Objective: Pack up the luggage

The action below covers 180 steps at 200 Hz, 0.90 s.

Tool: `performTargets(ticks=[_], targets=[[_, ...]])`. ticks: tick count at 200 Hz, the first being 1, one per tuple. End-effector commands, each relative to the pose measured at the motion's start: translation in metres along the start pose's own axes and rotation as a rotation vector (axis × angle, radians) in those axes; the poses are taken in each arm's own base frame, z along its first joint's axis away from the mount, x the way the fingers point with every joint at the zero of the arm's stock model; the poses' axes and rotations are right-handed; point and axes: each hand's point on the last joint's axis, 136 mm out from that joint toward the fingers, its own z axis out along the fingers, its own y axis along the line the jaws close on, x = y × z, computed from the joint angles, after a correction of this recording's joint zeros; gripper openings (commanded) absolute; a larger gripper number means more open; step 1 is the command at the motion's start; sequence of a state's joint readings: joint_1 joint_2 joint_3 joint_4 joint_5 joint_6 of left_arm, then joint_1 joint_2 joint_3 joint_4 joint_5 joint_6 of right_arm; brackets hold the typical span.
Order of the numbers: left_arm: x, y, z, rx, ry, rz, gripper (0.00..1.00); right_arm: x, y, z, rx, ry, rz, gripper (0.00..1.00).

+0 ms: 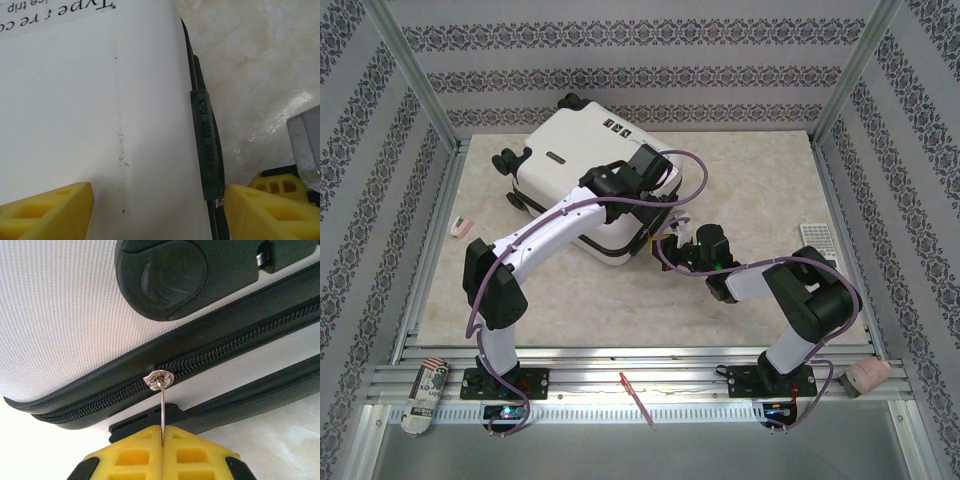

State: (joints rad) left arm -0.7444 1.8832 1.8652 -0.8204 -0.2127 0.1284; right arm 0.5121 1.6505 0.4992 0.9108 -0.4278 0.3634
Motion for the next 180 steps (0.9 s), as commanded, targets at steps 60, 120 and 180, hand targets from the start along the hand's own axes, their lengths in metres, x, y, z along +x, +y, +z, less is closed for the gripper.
performTargets(ticks=[60, 120, 180], targets=[[0.019, 0.010, 0.031, -0.130, 0.158, 0.055, 0.74, -0.020, 0.010, 0.002, -0.059, -0.064, -0.043, 0.00], [0.016, 0.035, 0.033, -0.296, 0.183, 0.053, 0.91, -0.020, 0.010, 0.002, -0.059, -0.060, -0.045, 0.00], [0.009, 0.056, 0.023, -0.414, 0.188, 0.053, 0.85, -0.029, -0.011, 0.003, 0.044, -0.076, -0.032, 0.00]])
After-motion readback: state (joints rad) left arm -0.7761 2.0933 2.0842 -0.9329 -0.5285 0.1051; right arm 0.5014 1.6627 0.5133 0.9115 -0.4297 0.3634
